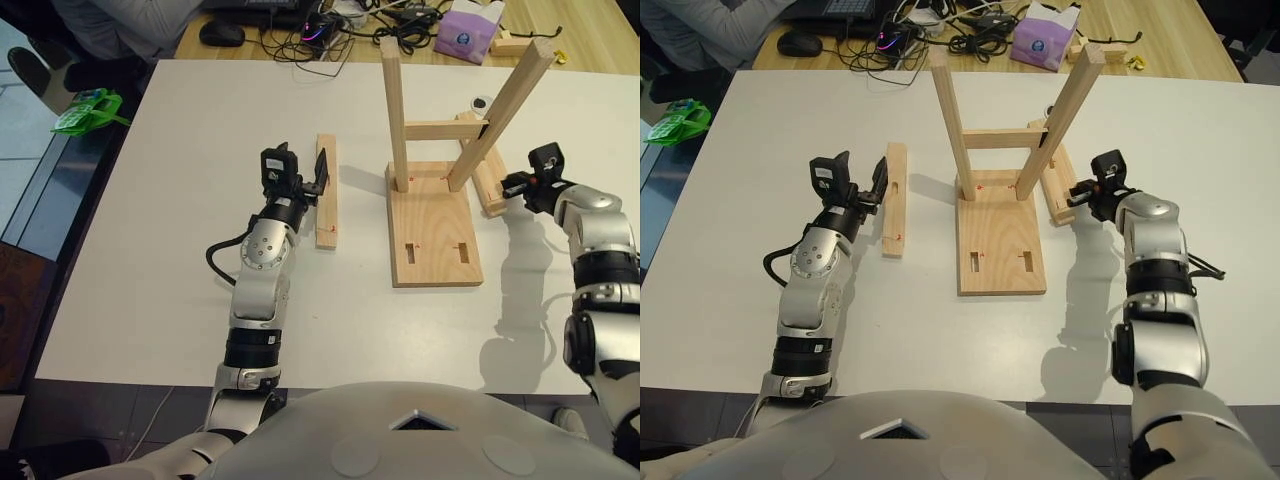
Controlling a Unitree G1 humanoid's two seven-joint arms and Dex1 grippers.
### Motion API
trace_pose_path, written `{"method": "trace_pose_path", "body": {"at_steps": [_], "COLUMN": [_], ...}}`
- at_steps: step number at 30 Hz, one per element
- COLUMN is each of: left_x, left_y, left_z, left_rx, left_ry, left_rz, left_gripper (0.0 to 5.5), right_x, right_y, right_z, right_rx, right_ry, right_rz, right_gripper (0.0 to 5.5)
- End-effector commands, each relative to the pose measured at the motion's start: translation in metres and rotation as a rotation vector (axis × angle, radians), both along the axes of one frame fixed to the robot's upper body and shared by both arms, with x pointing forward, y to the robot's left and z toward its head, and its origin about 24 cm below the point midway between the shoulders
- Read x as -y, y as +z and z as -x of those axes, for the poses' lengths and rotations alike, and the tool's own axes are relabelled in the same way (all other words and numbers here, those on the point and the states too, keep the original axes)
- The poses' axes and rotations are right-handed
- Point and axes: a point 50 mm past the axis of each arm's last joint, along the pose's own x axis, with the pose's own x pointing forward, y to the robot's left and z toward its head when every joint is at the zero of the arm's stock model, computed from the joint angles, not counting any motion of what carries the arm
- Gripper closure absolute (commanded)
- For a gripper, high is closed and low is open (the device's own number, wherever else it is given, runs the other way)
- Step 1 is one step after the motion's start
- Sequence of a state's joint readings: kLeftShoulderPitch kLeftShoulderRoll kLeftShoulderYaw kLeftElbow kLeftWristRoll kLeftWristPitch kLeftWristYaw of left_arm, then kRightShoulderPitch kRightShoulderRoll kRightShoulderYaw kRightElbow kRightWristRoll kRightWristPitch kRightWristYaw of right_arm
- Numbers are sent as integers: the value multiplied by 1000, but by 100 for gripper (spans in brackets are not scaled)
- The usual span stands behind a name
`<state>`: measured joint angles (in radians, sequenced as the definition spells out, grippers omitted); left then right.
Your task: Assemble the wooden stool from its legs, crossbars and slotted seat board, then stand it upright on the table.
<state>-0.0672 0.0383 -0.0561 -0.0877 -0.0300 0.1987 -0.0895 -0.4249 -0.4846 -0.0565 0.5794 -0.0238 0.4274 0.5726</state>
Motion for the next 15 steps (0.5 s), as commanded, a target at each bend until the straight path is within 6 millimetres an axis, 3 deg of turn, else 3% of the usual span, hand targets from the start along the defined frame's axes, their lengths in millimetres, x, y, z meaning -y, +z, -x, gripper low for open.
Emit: {"method": "trace_pose_path", "body": {"at_steps": [1, 4, 7, 10, 15], "left_x": [-3, -3, -5, -7, -11], "left_y": [0, 0, -1, -3, -3], "left_z": [-2, -3, -2, 0, 2], "left_rx": [6, 11, 11, 8, 6], "left_ry": [10, 13, 17, 22, 27], "left_rz": [-8, -10, -9, -11, -18], "left_gripper": [212, 212, 212, 212, 212], "right_x": [-1, -3, -6, -14, -7], "right_y": [-10, 21, 34, 29, 2], "right_z": [31, 25, 36, 59, 114], "right_rx": [-38, 191, 269, 245, 138], "right_ry": [-5, -55, -95, -82, -44], "right_rz": [75, 72, 33, -31, -33], "right_gripper": [547, 547, 495, 439, 344]}}
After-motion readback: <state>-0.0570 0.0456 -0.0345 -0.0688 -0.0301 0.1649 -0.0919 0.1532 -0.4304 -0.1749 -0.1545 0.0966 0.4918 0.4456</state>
